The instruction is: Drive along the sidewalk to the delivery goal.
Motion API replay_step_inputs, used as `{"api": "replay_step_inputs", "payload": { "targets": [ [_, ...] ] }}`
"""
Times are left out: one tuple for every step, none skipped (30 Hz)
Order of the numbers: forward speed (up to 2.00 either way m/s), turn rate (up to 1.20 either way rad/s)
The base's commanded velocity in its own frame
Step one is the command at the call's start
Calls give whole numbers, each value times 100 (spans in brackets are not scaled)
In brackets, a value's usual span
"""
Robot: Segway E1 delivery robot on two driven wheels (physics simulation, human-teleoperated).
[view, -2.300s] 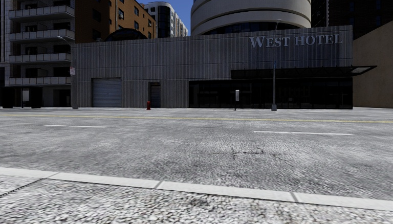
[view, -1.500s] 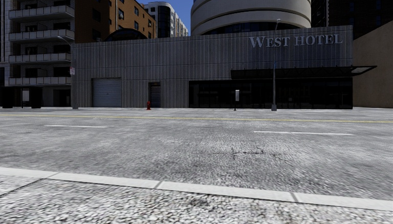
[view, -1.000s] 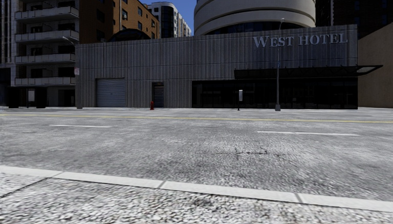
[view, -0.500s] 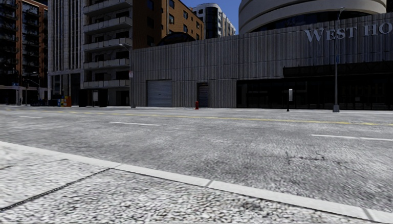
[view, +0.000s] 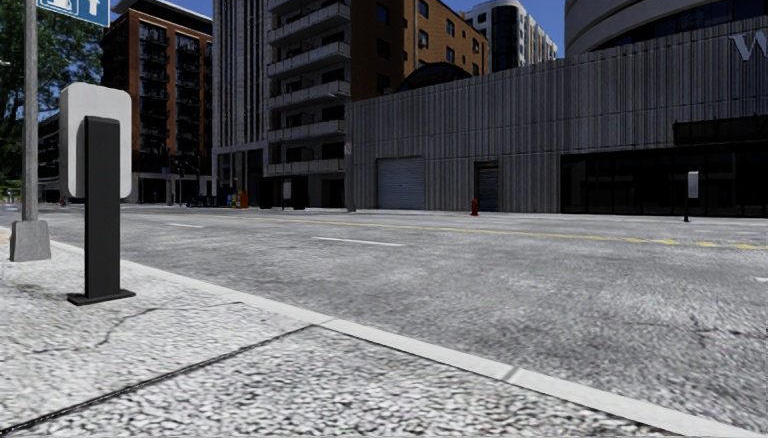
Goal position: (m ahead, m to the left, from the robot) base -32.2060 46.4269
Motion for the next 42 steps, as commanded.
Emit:
{"api": "replay_step_inputs", "payload": {
  "targets": [
    [56,60],
    [63,60],
    [67,60],
    [67,60],
    [68,60],
    [69,60],
    [69,60],
    [69,60],
    [69,60],
    [69,60],
    [69,63],
    [69,63],
    [69,69],
    [69,73],
    [69,73],
    [69,75],
    [69,75],
    [69,75],
    [69,75],
    [69,75],
    [69,75],
    [69,75],
    [69,75],
    [69,75],
    [69,75],
    [69,75],
    [69,75],
    [69,75],
    [69,75],
    [69,75],
    [69,75],
    [70,75],
    [70,75],
    [70,75],
    [71,75],
    [72,75],
    [73,75],
    [73,75],
    [74,75],
    [74,75],
    [74,75],
    [75,75]
  ]
}}
